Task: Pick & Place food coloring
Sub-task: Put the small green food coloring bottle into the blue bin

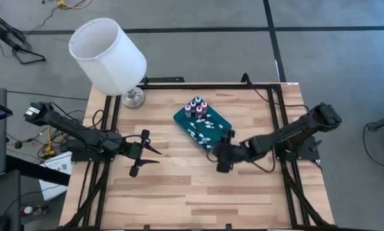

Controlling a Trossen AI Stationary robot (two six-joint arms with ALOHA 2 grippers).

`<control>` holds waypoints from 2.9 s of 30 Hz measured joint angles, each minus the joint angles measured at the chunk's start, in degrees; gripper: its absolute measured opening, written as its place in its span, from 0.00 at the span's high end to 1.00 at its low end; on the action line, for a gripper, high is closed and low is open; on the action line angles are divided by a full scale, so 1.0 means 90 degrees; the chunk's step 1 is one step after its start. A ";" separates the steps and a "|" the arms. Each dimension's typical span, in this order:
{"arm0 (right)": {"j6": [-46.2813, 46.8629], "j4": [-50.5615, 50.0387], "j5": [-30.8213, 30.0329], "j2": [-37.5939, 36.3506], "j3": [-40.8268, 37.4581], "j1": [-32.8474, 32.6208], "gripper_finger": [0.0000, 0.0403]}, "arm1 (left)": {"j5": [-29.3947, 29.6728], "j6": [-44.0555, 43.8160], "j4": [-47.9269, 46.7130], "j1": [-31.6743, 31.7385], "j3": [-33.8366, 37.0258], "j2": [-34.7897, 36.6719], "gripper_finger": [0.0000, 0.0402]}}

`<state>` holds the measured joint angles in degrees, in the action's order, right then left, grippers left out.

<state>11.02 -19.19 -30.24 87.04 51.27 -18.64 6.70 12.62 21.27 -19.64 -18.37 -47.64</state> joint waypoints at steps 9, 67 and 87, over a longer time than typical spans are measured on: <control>0.0880 0.0277 -0.0378 0.0560 -0.0296 -0.0820 0.56 | 0.0000 0.0139 -0.0048 0.0000 0.0000 0.0000 0.64; 0.3862 0.0494 0.0715 0.1244 -0.0379 0.0372 0.71 | 0.0000 0.0457 -0.0140 0.0000 0.0002 0.0000 0.64; 0.3457 0.0304 0.1201 0.1244 -0.0039 0.0064 0.71 | 0.0000 0.0457 -0.0140 -0.0001 0.0002 0.0000 0.64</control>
<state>42.13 -16.46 -19.43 98.24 50.92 -18.07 6.70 16.73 20.01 -19.65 -18.35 -47.64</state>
